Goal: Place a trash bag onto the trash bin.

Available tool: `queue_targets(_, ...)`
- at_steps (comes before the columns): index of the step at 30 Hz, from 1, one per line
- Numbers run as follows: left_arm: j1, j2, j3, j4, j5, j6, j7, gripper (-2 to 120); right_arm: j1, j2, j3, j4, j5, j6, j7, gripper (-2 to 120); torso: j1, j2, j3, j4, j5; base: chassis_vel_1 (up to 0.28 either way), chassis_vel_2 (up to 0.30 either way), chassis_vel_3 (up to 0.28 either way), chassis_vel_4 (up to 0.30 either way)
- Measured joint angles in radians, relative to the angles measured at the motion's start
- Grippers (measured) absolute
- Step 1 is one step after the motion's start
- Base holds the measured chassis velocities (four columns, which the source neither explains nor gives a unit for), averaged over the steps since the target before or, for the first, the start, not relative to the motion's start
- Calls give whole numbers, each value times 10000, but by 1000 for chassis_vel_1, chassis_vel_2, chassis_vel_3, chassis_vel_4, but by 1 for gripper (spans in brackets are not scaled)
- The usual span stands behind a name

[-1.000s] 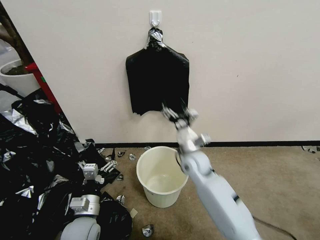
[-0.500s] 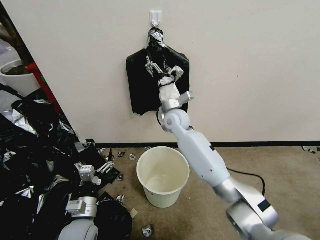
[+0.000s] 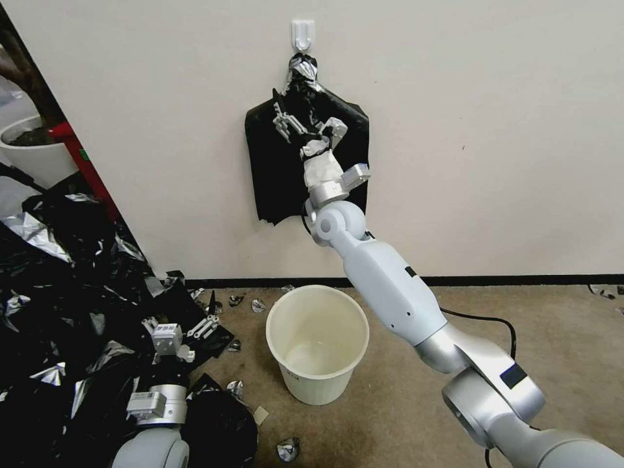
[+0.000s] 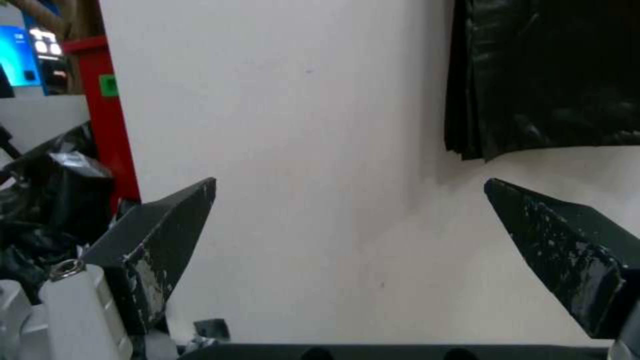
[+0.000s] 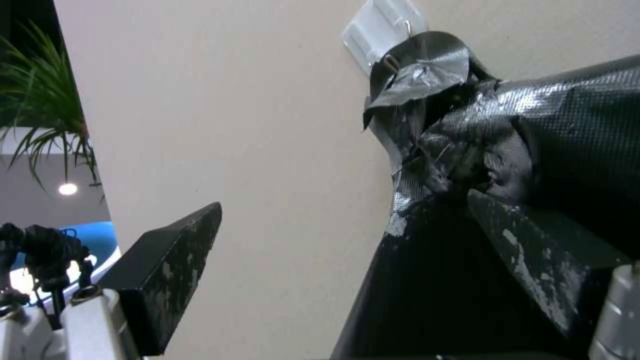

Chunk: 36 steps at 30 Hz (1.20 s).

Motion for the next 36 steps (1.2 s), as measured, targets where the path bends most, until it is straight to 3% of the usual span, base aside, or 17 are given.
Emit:
queue_targets(4,-16,63,-39,50,0,6,-6,100,-180,-59,0,137,-24,-9,80,96,0,0,-1,-1,0,0,0,0,0)
queue_targets(10,-53,92,-30,84,0,12,-16,100,-171,193,302,120,-315,-302,1273,98,0,0,0,0,0,0,0,0,0)
queue_targets(14,-88,81,-16,113,16,14,-21,100,-31,255,318,89,-303,-376,1396,99,0,0,-1,-1,0,0,0,0,0)
queue_targets(27,-87,-42,4,256,238,-71,-39,100,354,553,372,-199,301,-240,406,96,0,0,0,0,0,0,0,0,0)
queue_targets(36,-85,-117,25,366,422,-147,-53,100,460,611,589,-393,437,-206,267,92,0,0,0,-1,0,0,0,0,0)
